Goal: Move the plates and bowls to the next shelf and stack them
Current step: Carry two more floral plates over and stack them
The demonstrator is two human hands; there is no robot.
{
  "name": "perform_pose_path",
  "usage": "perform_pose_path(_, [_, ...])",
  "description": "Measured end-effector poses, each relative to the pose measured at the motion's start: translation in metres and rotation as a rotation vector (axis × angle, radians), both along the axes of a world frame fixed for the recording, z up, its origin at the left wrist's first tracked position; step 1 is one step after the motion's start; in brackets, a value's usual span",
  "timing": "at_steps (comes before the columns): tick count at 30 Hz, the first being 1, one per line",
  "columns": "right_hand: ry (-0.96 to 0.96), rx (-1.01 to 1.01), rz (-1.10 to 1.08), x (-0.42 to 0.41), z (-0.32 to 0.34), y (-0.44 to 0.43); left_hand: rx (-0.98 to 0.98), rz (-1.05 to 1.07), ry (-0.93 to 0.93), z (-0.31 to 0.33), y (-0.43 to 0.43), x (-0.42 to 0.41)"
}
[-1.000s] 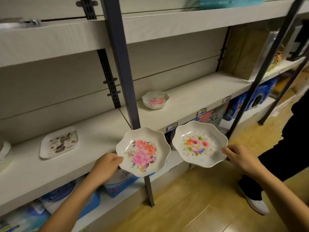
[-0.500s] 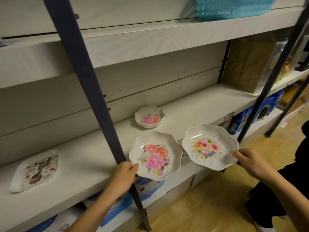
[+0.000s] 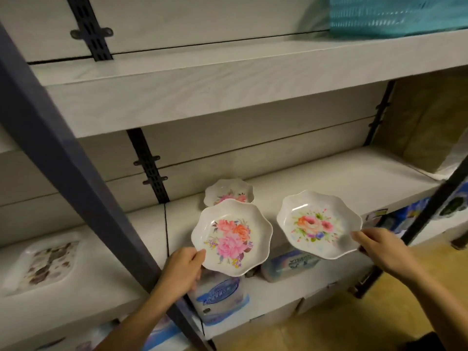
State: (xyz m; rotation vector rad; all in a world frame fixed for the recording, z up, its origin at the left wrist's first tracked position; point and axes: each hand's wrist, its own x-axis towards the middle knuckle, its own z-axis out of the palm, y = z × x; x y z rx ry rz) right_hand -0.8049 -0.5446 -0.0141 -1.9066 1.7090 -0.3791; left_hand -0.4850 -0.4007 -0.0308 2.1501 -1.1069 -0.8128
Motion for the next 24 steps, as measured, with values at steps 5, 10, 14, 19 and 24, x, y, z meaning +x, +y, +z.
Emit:
perform_pose_path(5, [0.029,-0.004,0.186,0.004,-0.001,-0.076,0.018,0.162,-0.056,-0.004,-0.027,-0.009])
perform_pose_path(10, [0.027,0.006,0.285,0.012,-0.009,-0.131,0.065,0.294,-0.096,-0.009,-0.052,-0.011])
perform_pose_path(14, [0.026,0.014,0.351,0.026,-0.016,-0.154,0.062,0.358,-0.123,-0.008,-0.07,-0.008])
perform_pose_path(19, [0.017,0.011,0.396,0.042,-0.024,-0.172,0.08,0.4,-0.186,-0.009,-0.094,0.003])
perform_pose_path(24, [0.014,0.024,0.388,0.043,-0.025,-0.181,0.098,0.409,-0.225,-0.016,-0.125,0.018])
